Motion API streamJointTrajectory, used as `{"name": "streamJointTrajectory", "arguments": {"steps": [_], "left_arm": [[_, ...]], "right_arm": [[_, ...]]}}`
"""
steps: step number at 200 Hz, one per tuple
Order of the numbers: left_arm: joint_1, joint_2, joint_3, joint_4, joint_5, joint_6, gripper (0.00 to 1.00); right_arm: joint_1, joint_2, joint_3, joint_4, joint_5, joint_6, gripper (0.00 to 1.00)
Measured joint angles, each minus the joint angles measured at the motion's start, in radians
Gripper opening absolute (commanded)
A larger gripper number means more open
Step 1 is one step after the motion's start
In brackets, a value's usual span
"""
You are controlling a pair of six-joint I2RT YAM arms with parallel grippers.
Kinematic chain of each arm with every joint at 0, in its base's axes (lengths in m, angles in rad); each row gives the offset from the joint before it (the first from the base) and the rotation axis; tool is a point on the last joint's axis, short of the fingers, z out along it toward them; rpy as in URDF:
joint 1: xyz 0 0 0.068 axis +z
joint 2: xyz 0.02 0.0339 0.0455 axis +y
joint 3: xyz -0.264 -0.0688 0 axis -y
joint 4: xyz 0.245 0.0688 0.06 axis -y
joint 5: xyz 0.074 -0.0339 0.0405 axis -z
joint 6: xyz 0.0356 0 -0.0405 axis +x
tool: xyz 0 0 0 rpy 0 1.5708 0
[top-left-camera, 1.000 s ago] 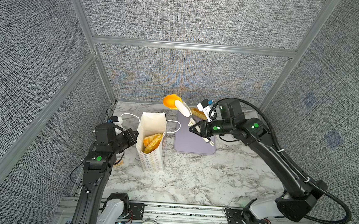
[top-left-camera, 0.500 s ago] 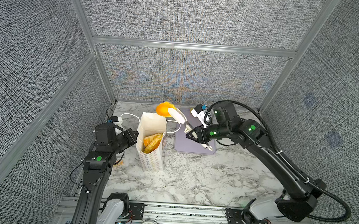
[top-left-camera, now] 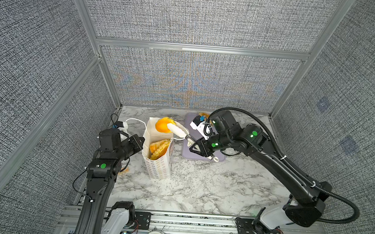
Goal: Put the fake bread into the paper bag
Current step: 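Lower the round bun into the bag held by the left gripper, open tongs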
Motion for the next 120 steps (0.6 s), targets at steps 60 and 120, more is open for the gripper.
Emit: {"name": "streamJointTrajectory", "arguments": {"steps": [60, 120], "left_arm": [[0.000, -0.003, 0.000, 0.000, 0.000, 0.000, 0.00], [0.000, -0.007, 0.000, -0.002, 0.000, -0.001, 0.00]], "right_arm": [[0.038, 0.037, 0.037, -0.039, 0.054, -0.024, 0.35], [0.050, 0.052, 0.051, -0.053, 0.083, -0.034, 0.42]]}}
